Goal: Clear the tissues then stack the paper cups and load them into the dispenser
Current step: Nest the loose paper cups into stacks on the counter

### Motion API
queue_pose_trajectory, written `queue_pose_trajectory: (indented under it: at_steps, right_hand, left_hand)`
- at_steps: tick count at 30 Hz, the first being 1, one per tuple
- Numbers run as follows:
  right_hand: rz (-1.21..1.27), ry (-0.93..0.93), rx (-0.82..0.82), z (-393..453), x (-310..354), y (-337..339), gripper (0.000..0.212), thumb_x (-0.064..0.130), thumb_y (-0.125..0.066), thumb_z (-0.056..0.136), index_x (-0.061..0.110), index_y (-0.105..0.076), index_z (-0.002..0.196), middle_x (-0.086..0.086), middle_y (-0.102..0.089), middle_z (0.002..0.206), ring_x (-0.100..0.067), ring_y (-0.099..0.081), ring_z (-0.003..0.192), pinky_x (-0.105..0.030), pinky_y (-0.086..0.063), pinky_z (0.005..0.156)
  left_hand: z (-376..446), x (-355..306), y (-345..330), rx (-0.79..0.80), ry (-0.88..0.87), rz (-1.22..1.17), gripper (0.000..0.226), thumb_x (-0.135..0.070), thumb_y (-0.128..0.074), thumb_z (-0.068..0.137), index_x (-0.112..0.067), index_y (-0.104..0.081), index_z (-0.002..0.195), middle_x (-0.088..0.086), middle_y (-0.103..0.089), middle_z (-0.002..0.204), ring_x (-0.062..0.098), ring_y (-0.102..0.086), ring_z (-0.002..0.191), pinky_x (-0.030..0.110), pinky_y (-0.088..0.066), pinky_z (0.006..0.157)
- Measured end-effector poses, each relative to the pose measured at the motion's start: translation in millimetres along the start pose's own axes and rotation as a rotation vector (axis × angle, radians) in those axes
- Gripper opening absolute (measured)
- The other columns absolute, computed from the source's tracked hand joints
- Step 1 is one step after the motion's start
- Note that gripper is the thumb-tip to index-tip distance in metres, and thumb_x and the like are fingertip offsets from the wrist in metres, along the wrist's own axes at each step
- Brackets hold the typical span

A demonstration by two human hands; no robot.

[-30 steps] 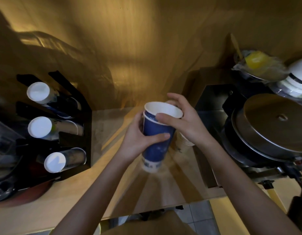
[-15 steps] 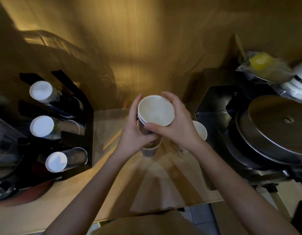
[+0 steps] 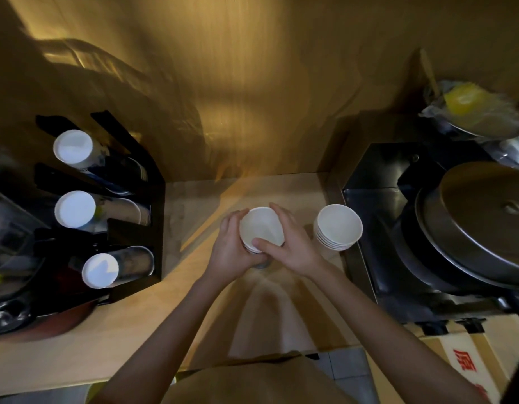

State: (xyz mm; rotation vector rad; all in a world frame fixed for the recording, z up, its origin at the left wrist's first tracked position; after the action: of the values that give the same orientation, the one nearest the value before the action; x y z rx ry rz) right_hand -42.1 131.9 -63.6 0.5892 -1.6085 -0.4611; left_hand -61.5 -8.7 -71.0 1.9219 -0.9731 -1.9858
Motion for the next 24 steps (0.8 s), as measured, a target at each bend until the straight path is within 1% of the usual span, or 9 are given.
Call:
queue_pose_trajectory:
  at_steps: [3,7,11,13,14,16,20,22,24]
  right_hand:
    - [-0.013,0.019,0.015,-1,-7,-4,0.073,0.048,-0.052,0.083,0.016,-0.026,0.142,-0.004,-0.031,0.15,-0.018,-0.03,0.136,-0.034,-0.027,0.112]
    - [0.023,-0.03,0.037,8,-9,8,0.05,0.038,-0.044,0.094,0.017,-0.035,0.139,-0.006,-0.04,0.146,-0.022,-0.035,0.134,-0.035,-0.027,0.111]
    - [0.239,-0.269,0.065,16,-6,21,0.048,0.048,-0.032,0.095,0.02,-0.042,0.133,-0.005,-0.046,0.141,-0.024,-0.045,0.127,-0.036,-0.033,0.104]
    - [0.45,-0.422,0.14,18,-4,21,0.047,0.058,-0.028,0.092,0.026,-0.054,0.114,-0.007,-0.06,0.118,-0.024,-0.059,0.105,-0.039,-0.047,0.089]
    - [0.568,-0.51,0.193,19,0,19,0.053,0.062,-0.028,0.089,0.022,-0.057,0.107,-0.009,-0.064,0.103,-0.025,-0.063,0.092,-0.039,-0.051,0.077]
    - [0.732,-0.63,0.344,20,8,17,0.069,0.069,-0.027,0.084,0.01,-0.06,0.099,-0.016,-0.065,0.086,-0.03,-0.063,0.076,-0.034,-0.049,0.063]
    - [0.909,-0.564,0.644,26,38,17,0.072,0.072,-0.035,0.071,0.01,-0.065,0.093,-0.018,-0.067,0.078,-0.031,-0.063,0.063,-0.029,-0.047,0.053]
    - [0.962,-0.485,0.73,31,52,15,0.073,0.071,-0.042,0.066,0.011,-0.067,0.099,-0.017,-0.069,0.08,-0.033,-0.066,0.063,-0.03,-0.051,0.053]
    - [1.0,-0.368,0.755,38,66,11,0.068,0.067,-0.056,0.064,0.015,-0.066,0.106,-0.016,-0.072,0.087,-0.035,-0.068,0.071,-0.038,-0.055,0.059]
  left_hand:
    - [0,2,-2,0.003,0.027,-0.028,0.103,-0.047,-0.079,0.041,-0.014,-0.037,0.129,0.002,-0.048,0.129,0.013,-0.046,0.113,0.022,-0.037,0.085]
    - [3,1,-1,0.046,0.078,-0.093,0.098,-0.029,-0.09,0.045,-0.017,-0.035,0.126,-0.007,-0.05,0.113,0.02,-0.054,0.108,0.031,-0.048,0.08]
    - [4,-13,12,-0.029,0.064,0.005,0.097,-0.023,-0.09,0.048,-0.017,-0.035,0.128,-0.009,-0.047,0.115,0.017,-0.051,0.11,0.026,-0.041,0.079]
    - [1,-23,25,-0.083,0.005,0.034,0.095,-0.021,-0.088,0.051,-0.019,-0.035,0.129,-0.005,-0.05,0.123,0.014,-0.049,0.111,0.027,-0.041,0.083]
    - [-2,-29,32,-0.103,-0.039,0.048,0.094,-0.022,-0.087,0.052,-0.019,-0.035,0.13,-0.003,-0.05,0.128,0.015,-0.049,0.114,0.029,-0.042,0.087]
    - [-9,-38,46,-0.136,-0.128,0.1,0.092,-0.026,-0.086,0.054,-0.02,-0.035,0.131,0.001,-0.048,0.135,0.017,-0.048,0.121,0.033,-0.043,0.096]
    - [-31,-58,75,-0.171,-0.337,0.28,0.085,-0.026,-0.081,0.062,-0.026,-0.028,0.129,0.008,-0.044,0.142,0.015,-0.04,0.128,0.025,-0.039,0.099]
    - [-40,-61,88,-0.175,-0.496,0.468,0.071,-0.028,-0.069,0.075,-0.023,-0.027,0.132,0.008,-0.037,0.146,0.017,-0.031,0.136,0.03,-0.037,0.104]
    - [-48,-58,102,-0.2,-0.636,0.612,0.059,-0.023,-0.06,0.084,-0.02,-0.028,0.133,0.005,-0.028,0.148,0.022,-0.025,0.14,0.035,-0.033,0.11]
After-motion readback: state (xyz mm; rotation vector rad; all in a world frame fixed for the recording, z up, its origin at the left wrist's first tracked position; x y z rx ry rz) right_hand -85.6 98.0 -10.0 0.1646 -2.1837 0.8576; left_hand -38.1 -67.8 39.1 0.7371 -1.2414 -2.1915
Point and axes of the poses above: each hand's wrist, its own z-axis towards the middle knuckle, its own y-axis out of the back of the hand, x = y × z, the point moved 2 cm from there along z, towards the middle knuckle
